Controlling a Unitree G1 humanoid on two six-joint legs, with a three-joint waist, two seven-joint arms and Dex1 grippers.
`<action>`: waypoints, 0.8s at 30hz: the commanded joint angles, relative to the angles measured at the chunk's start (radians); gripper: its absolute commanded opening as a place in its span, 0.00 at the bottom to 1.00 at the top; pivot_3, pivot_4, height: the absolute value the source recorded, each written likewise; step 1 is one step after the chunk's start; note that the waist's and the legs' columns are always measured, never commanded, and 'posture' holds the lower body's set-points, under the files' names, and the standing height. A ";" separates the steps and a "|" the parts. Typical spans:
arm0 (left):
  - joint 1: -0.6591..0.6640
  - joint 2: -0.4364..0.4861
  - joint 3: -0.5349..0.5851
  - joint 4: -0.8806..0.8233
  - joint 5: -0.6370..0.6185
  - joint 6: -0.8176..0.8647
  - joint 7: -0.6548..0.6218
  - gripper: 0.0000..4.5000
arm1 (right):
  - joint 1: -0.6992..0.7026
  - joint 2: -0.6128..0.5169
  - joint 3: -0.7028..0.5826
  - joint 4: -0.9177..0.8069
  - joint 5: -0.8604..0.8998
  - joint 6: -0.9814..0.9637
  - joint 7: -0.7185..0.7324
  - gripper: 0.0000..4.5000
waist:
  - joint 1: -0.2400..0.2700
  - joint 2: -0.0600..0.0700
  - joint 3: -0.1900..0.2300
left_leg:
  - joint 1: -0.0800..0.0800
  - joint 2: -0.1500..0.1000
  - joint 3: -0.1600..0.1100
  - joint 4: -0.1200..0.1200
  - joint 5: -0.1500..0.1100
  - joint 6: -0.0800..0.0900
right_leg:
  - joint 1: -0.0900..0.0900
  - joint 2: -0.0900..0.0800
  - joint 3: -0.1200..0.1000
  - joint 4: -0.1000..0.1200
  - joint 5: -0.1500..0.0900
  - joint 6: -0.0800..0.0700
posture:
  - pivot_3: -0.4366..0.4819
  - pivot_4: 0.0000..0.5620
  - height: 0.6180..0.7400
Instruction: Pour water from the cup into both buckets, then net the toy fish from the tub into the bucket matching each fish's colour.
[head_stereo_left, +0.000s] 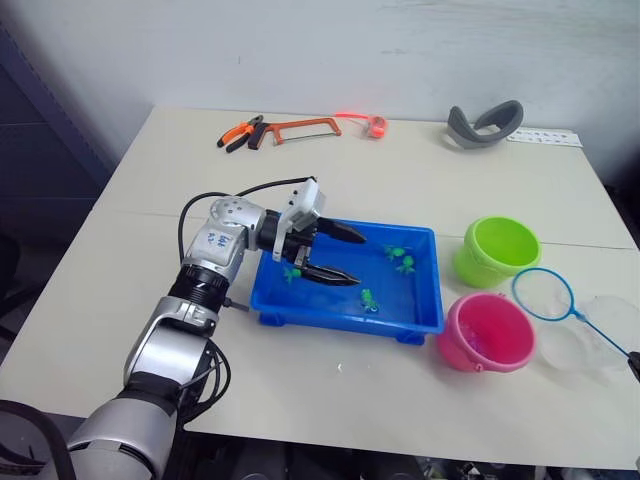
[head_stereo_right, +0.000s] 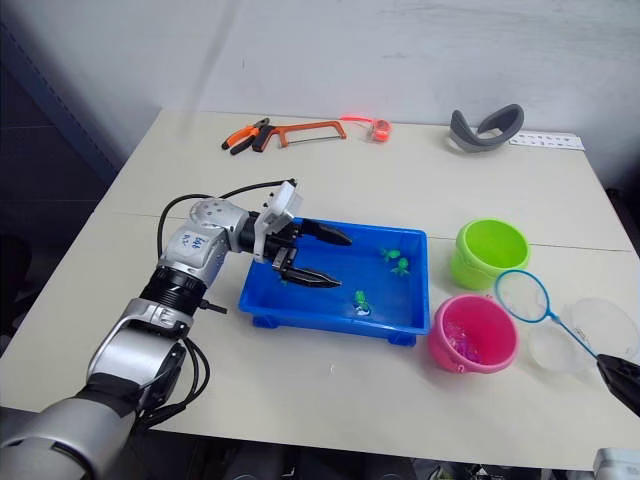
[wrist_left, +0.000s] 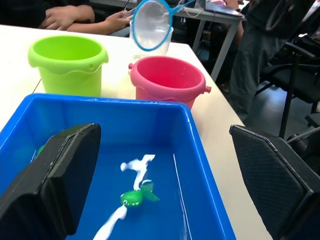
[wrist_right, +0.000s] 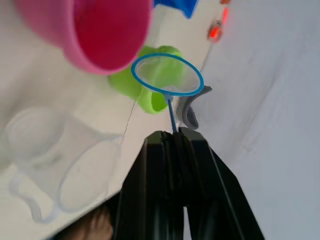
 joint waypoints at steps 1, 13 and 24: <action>0.025 0.037 -0.009 -0.030 0.035 -0.055 -0.014 1.00 | 0.007 -0.104 0.057 -0.125 0.320 0.310 0.029 0.00 | -0.010 0.000 0.000 | 0.002 0.000 0.002 0.000 0.000 0.000 | 0.001 0.000 0.001 0.000 0.000 0.000 | 0.48 0.27 1.00; 0.120 0.141 0.012 -0.157 0.045 -0.006 0.029 1.00 | -0.546 -0.563 0.629 -0.034 0.448 0.833 0.061 0.00 | -0.017 -0.001 0.001 | 0.001 0.001 0.001 0.001 0.000 0.001 | 0.000 -0.001 0.000 0.001 0.000 0.000 | 0.48 0.27 1.00; 0.217 0.205 0.044 -0.343 0.007 0.110 0.093 1.00 | -0.812 -0.491 0.773 -0.114 0.822 1.400 0.019 0.00 | 0.004 -0.001 0.001 | -0.007 0.001 -0.004 0.005 -0.001 0.002 | -0.003 -0.002 -0.004 0.001 0.000 0.000 | 0.48 0.27 1.00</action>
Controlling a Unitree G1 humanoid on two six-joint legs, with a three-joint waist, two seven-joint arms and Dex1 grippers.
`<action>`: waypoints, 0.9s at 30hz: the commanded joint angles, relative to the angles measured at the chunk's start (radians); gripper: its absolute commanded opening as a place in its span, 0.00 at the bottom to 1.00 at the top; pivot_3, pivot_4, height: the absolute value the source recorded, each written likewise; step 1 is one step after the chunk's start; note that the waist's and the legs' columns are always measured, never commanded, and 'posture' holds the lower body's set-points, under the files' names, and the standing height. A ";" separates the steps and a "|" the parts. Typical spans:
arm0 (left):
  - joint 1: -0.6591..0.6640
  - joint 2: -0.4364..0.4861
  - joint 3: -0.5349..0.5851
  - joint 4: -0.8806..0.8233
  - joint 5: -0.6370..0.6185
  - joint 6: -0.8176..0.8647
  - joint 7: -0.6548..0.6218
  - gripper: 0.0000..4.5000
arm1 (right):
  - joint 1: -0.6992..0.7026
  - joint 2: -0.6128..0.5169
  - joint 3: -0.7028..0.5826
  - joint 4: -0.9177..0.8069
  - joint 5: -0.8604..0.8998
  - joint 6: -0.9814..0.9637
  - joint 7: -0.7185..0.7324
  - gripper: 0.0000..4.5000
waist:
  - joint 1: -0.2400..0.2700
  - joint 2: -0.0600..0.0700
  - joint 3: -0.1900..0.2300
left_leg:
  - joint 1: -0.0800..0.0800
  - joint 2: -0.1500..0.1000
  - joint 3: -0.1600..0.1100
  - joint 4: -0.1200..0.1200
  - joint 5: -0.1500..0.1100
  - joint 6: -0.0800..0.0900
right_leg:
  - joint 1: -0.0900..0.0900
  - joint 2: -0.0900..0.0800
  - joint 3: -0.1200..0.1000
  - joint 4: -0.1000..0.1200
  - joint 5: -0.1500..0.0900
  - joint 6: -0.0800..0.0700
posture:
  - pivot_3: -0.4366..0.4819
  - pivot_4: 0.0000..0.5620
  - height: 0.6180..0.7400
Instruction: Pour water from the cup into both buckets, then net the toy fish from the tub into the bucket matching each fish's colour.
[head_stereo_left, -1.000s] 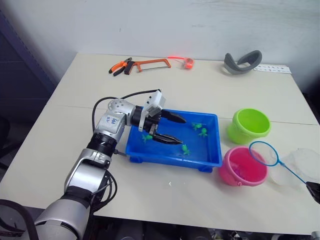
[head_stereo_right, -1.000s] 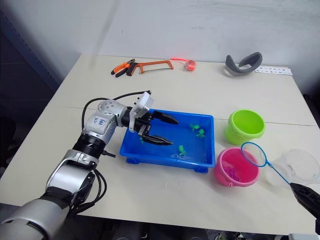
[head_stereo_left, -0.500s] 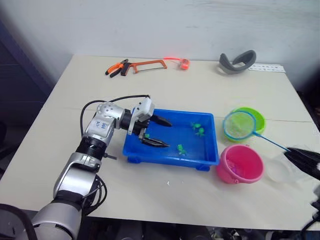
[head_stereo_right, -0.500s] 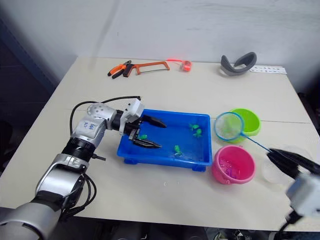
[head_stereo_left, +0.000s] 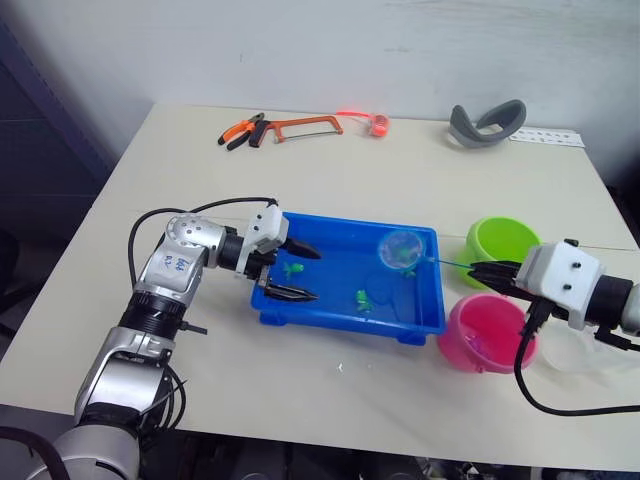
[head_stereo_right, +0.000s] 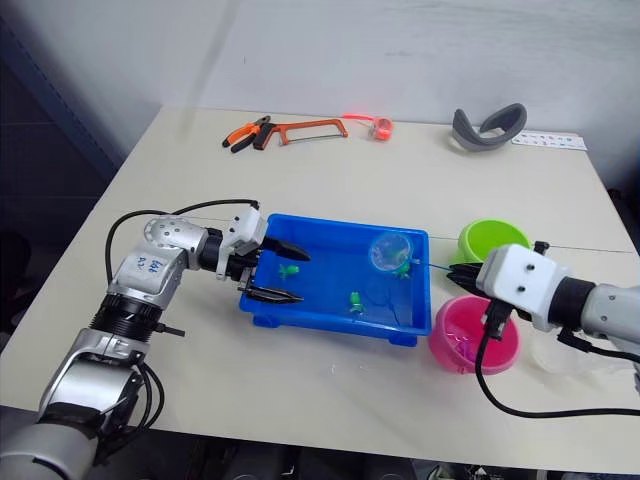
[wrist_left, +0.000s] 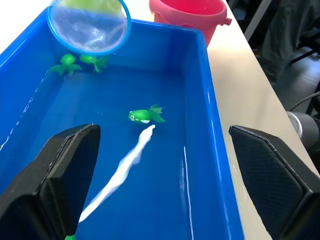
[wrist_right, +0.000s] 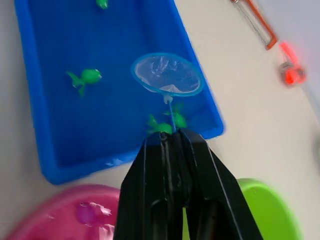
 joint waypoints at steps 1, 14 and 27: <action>0.013 0.013 0.022 -0.065 -0.024 0.019 0.016 1.00 | -0.015 0.004 -0.051 -0.082 0.170 0.211 -0.040 0.00 | 0.001 0.000 0.000 | 0.000 0.000 0.000 0.000 0.000 0.000 | 0.000 0.000 0.000 0.000 0.000 0.000 | 0.48 0.27 1.00; 0.008 0.006 0.019 -0.067 -0.025 0.025 0.027 1.00 | -0.047 0.101 -0.148 -0.141 0.515 0.603 -0.362 0.00 | 0.000 0.000 0.000 | 0.000 0.000 -0.001 0.000 0.000 0.000 | 0.001 0.000 0.000 0.000 0.000 0.000 | 0.48 0.27 1.00; -0.010 -0.010 0.010 -0.033 -0.020 -0.003 0.019 1.00 | -0.120 0.138 -0.159 -0.078 0.660 0.668 -0.537 0.00 | 0.000 0.000 0.000 | 0.000 0.000 -0.001 -0.001 0.000 0.000 | 0.001 0.000 0.000 -0.001 0.000 0.000 | 0.48 0.27 1.00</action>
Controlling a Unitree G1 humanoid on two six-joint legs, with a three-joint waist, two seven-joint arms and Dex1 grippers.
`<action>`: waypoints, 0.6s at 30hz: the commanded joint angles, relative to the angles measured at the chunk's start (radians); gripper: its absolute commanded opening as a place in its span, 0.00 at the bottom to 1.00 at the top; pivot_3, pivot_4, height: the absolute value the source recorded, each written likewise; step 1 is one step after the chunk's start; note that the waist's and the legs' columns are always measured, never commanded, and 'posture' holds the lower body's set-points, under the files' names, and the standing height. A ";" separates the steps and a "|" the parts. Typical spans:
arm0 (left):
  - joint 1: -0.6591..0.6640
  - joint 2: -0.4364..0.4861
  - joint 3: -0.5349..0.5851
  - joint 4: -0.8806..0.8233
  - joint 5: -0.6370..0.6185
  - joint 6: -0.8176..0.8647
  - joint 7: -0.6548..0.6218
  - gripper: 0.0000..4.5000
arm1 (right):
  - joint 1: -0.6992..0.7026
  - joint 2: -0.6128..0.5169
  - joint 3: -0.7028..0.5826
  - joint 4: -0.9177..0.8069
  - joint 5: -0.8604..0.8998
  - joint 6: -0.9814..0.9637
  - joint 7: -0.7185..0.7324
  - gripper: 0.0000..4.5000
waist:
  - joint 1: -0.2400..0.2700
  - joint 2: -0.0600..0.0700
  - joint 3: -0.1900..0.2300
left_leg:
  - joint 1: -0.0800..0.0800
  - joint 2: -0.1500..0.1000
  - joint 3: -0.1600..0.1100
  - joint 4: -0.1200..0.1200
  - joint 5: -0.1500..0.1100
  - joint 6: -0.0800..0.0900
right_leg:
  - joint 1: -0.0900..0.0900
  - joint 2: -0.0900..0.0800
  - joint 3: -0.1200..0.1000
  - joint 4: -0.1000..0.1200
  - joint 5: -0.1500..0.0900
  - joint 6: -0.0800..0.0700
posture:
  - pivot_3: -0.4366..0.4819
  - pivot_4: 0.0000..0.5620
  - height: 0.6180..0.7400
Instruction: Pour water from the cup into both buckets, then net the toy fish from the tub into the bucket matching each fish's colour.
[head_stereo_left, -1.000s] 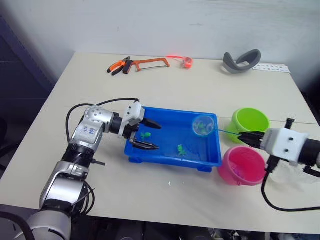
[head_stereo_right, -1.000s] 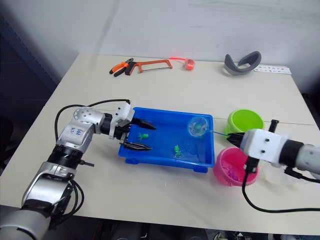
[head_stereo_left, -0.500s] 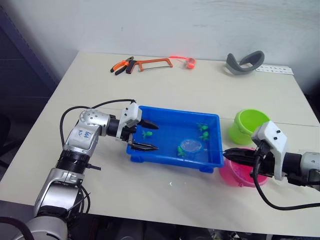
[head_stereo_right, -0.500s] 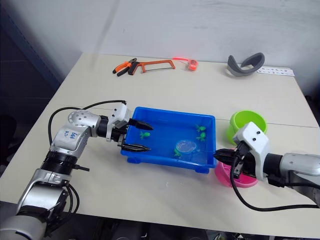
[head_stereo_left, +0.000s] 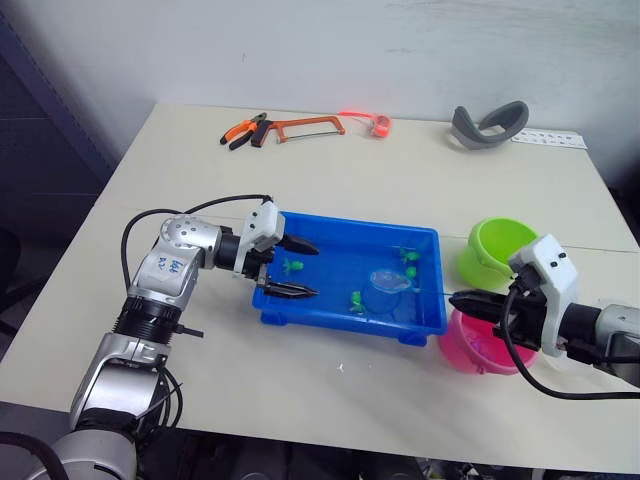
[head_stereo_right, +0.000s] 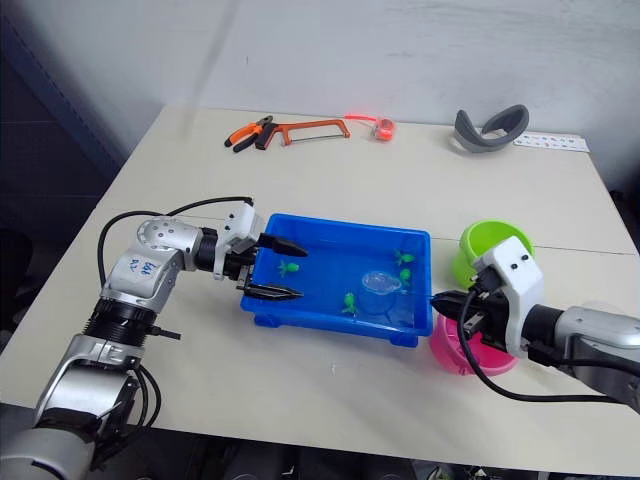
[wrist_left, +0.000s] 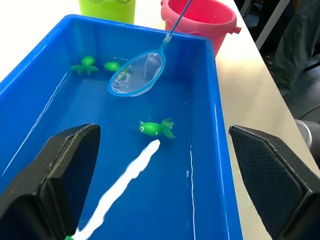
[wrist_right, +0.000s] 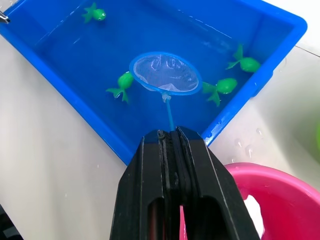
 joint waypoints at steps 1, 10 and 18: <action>-0.014 -0.005 0.005 -0.005 -0.014 -0.015 -0.007 1.00 | -0.017 0.014 -0.048 0.005 0.062 0.007 -0.067 0.00 | -0.001 0.000 0.000 | 0.000 0.000 0.000 0.000 0.000 0.000 | 0.000 0.000 0.000 0.000 0.000 0.000 | 0.48 0.27 1.00; -0.011 -0.008 0.008 -0.002 -0.014 -0.025 -0.006 1.00 | 0.019 -0.041 -0.034 0.006 0.291 0.029 -0.148 0.00 | 0.000 0.000 0.000 | 0.000 0.000 0.000 0.000 0.000 0.000 | 0.000 0.000 0.000 0.000 0.000 0.000 | 0.48 0.27 1.00; -0.014 -0.009 0.009 -0.001 -0.014 -0.024 -0.001 1.00 | 0.091 -0.046 -0.034 0.022 0.336 -0.004 -0.295 0.00 | -0.001 0.000 0.000 | 0.000 0.000 0.000 0.000 0.000 0.000 | 0.000 0.000 0.000 0.000 0.000 0.000 | 0.48 0.27 1.00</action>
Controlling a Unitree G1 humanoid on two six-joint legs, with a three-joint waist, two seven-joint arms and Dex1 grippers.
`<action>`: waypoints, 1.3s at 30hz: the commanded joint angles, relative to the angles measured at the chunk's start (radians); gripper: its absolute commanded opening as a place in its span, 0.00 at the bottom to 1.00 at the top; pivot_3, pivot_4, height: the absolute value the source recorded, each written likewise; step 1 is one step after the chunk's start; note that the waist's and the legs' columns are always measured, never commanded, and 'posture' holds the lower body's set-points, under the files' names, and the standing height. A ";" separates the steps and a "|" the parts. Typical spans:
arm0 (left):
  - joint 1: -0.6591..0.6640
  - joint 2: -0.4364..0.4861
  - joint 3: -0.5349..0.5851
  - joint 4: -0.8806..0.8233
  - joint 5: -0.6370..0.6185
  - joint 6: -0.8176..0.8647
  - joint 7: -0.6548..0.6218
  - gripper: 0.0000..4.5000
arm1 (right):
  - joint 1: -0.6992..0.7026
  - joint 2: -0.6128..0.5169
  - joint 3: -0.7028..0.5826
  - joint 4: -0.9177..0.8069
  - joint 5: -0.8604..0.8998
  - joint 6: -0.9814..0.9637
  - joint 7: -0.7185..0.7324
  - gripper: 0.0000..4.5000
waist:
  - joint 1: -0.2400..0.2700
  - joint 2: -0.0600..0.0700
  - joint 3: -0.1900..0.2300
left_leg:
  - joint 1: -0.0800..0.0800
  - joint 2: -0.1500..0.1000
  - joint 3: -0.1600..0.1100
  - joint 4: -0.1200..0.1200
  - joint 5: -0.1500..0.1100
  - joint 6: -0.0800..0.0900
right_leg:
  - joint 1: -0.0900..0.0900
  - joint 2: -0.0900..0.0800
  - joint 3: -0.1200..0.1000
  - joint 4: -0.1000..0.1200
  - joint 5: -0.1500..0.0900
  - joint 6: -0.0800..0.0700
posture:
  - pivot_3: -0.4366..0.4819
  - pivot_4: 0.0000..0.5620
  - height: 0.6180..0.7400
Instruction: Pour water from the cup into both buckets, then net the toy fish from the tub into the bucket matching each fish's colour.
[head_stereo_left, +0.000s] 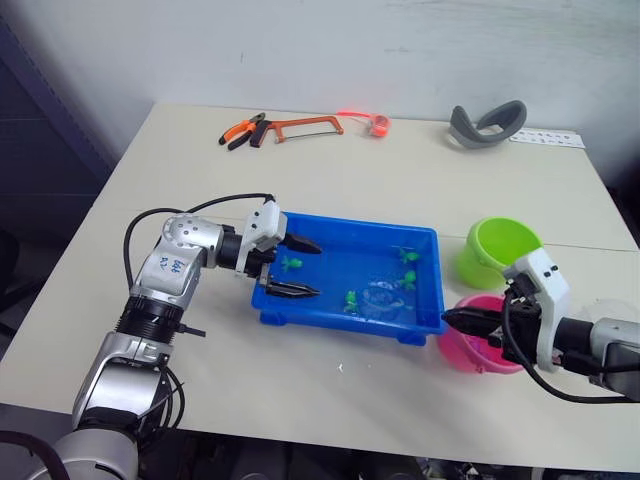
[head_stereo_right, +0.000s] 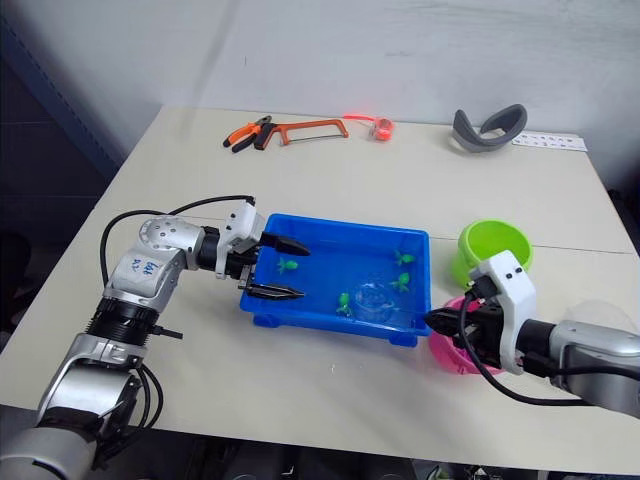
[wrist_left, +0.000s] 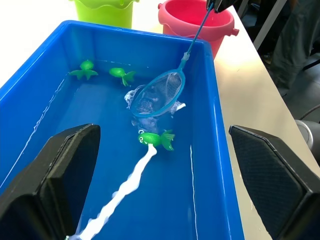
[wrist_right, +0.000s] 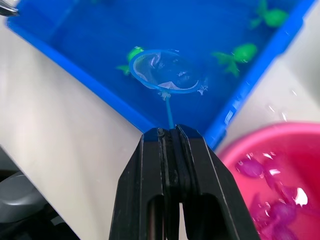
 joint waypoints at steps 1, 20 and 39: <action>-0.014 -0.001 0.011 -0.005 -0.014 -0.010 -0.001 1.00 | 0.012 -0.004 -0.031 0.005 0.042 -0.037 -0.066 0.00 | -0.001 0.000 0.000 | 0.000 0.000 0.000 0.000 0.000 0.000 | 0.000 0.000 0.000 0.000 0.000 0.000 | 0.48 0.27 1.00; -0.025 -0.009 0.016 0.007 -0.015 -0.014 0.010 1.00 | -0.055 -0.024 0.114 -0.089 -0.298 -0.172 -0.022 0.00 | 0.004 0.000 0.000 | -0.001 0.000 -0.001 -0.001 0.000 0.000 | 0.000 0.000 0.000 -0.001 0.000 0.000 | 0.48 0.27 1.00; -0.093 -0.064 -0.006 0.111 -0.002 -0.063 -0.018 1.00 | 0.190 0.079 -0.032 -0.333 -0.714 -0.387 0.245 0.00 | 0.001 0.000 0.000 | 0.000 -0.001 0.000 -0.001 0.000 0.000 | 0.000 0.001 -0.002 -0.001 0.000 0.000 | 0.48 0.27 1.00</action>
